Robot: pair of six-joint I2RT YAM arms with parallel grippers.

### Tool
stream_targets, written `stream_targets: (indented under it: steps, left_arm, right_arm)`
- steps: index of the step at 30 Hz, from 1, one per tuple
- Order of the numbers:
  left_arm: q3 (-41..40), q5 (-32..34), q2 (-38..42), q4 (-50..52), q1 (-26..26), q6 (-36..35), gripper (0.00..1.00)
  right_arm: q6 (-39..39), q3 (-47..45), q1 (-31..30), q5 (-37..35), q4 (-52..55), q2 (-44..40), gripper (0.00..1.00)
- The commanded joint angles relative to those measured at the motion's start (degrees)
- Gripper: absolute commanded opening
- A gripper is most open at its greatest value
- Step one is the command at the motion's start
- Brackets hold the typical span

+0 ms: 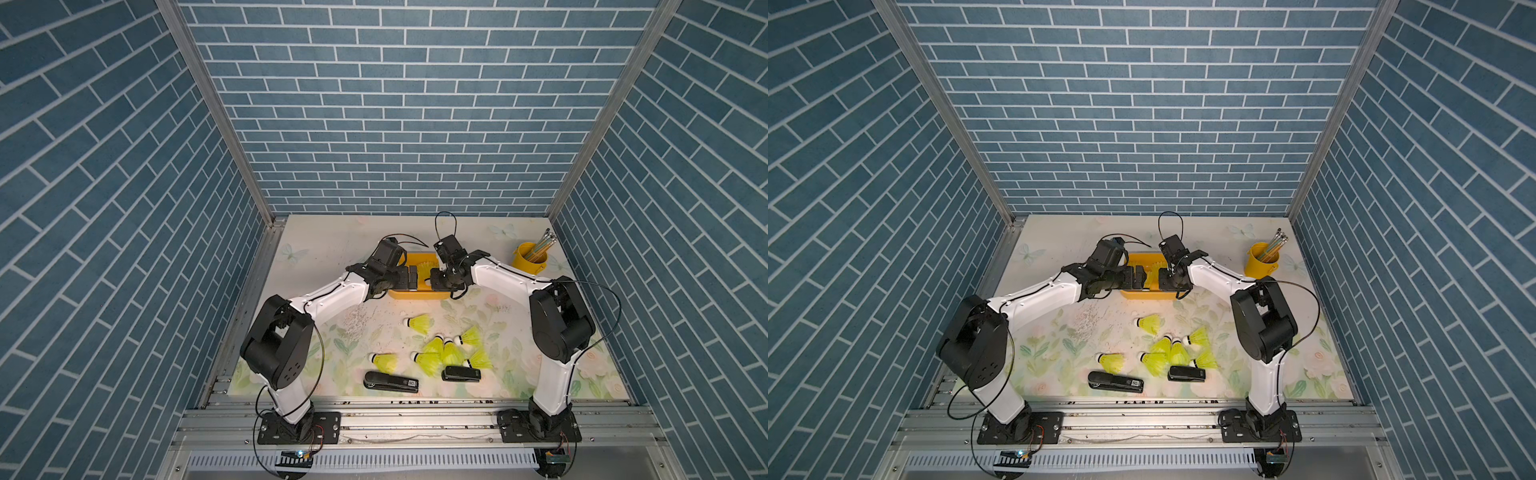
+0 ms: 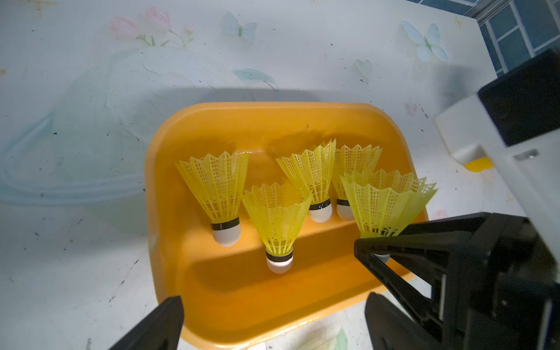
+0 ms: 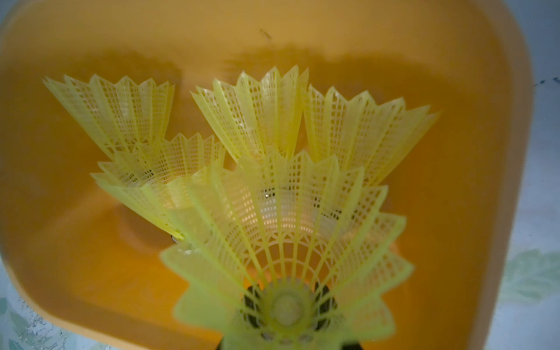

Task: Put the shuttlecocks into the storage box
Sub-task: Place the shuttlecock in the storage box.

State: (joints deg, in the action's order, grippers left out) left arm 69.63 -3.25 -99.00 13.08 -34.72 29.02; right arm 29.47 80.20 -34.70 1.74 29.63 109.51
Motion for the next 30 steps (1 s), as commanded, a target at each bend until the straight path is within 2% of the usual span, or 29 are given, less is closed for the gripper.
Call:
stream_targets:
  steps: [1,16,24,30]
  left_arm:
    - [1.4,-0.5,-1.2,0.3,0.4,-0.2,0.99]
    - [2.4,-0.8,-2.1,1.0,0.4,-0.9,1.00]
    - [2.5,-1.7,-2.1,0.9,0.4,-1.2,0.99]
    - [2.6,-5.1,-2.1,0.3,0.4,-2.0,1.00]
  right_arm:
    - [-2.3,1.0,0.1,-0.5,1.7,1.0,0.13]
    - [-2.3,2.4,0.2,-1.2,3.1,1.4,0.31]
    - [-2.2,2.8,0.1,-1.3,3.6,0.8,0.36]
    - [-2.1,3.0,0.2,-1.4,3.7,0.9,0.38]
